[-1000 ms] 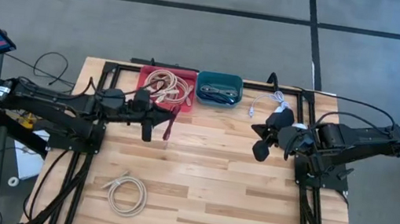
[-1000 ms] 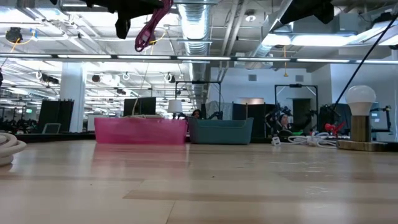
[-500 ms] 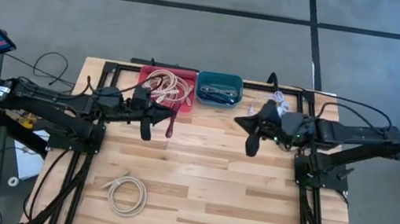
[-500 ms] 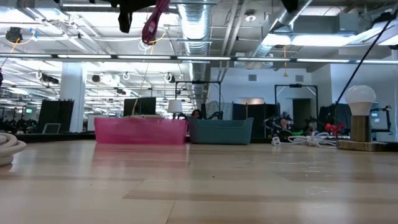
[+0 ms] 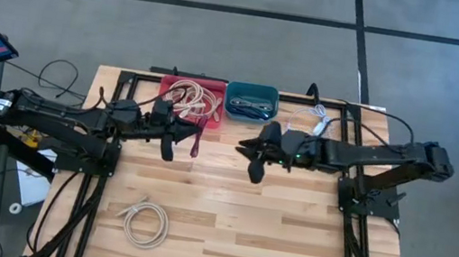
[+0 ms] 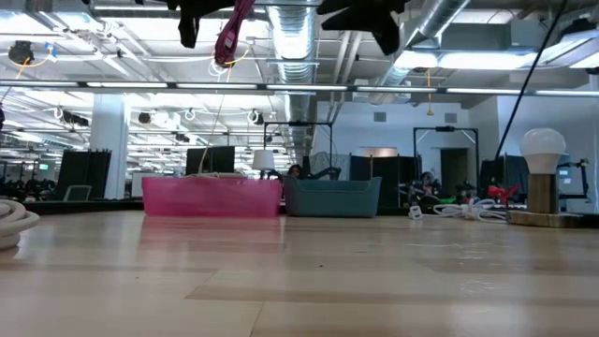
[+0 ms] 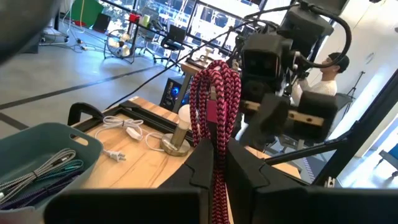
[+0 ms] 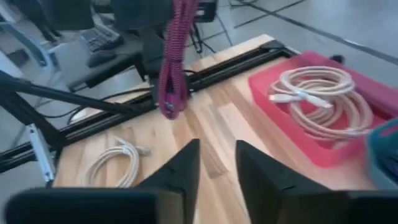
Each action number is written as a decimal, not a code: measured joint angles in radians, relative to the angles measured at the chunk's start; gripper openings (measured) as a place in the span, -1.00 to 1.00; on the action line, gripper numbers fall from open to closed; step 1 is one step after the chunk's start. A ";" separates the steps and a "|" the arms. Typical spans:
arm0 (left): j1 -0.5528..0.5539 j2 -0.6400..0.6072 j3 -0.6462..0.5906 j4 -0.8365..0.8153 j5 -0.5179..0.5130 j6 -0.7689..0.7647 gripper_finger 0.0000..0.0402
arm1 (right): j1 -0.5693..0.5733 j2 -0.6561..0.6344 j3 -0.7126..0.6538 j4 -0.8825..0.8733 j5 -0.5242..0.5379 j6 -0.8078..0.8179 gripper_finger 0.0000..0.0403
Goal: Pick & Place USB Port
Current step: Put the black pink charger cable into the blue bin
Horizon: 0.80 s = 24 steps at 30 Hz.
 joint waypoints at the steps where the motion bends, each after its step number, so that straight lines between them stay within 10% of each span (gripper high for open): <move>1: 0.000 0.000 0.000 0.000 0.000 0.000 -0.91 | 0.000 0.010 0.000 0.019 -0.010 0.000 -0.46; 12: 0.000 0.000 0.000 -0.001 0.001 0.000 -0.91 | 0.000 0.154 0.087 0.173 -0.050 0.000 0.06; 24: 0.000 0.000 0.000 -0.001 0.002 0.000 -0.91 | -0.052 0.313 0.252 0.161 -0.116 -0.005 0.05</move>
